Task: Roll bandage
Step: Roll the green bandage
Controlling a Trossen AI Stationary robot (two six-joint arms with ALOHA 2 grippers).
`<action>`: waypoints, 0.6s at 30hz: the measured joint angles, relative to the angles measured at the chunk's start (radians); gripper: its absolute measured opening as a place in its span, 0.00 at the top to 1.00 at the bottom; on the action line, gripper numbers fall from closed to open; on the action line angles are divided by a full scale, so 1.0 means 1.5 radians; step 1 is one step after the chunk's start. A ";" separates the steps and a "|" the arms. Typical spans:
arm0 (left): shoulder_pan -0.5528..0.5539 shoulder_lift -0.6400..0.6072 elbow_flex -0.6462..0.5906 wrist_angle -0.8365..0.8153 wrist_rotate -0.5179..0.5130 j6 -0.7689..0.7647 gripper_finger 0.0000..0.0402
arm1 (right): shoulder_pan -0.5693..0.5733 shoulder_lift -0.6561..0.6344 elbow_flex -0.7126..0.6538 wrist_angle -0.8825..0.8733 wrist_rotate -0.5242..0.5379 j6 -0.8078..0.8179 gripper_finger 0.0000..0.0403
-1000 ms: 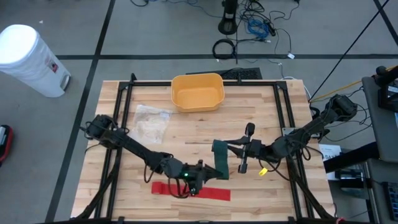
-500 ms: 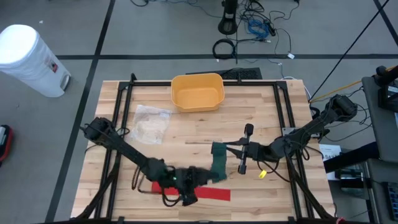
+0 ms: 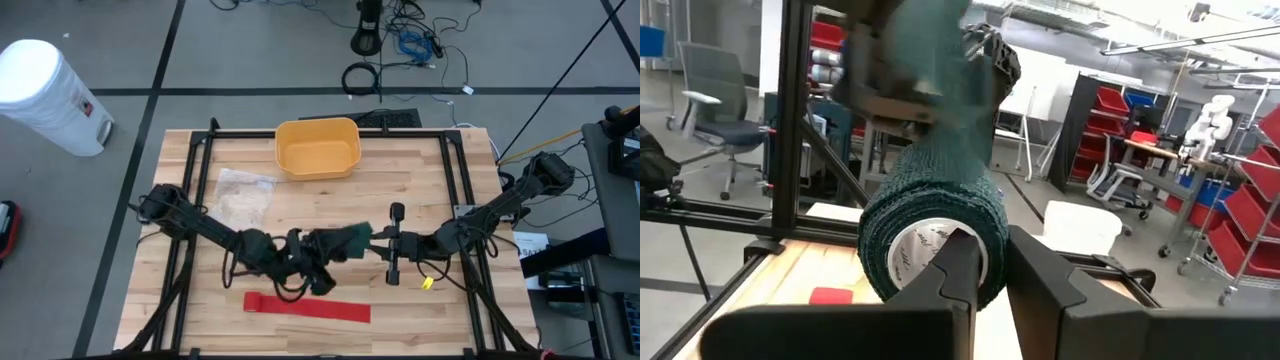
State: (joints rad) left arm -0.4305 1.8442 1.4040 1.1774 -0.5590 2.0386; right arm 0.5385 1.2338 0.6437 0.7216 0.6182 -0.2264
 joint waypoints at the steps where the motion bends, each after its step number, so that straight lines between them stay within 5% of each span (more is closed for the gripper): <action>1: 0.004 0.000 0.000 0.000 -0.003 0.007 0.99 | 0.000 0.000 0.000 0.000 -0.007 0.000 0.92; 18: 0.015 -0.030 0.000 -0.008 -0.016 -0.027 0.93 | 0.000 0.000 0.000 0.007 -0.050 0.016 0.92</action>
State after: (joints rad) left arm -0.4085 1.8000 1.4040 1.1653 -0.5824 1.9980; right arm 0.5385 1.2335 0.6437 0.7326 0.5426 -0.2021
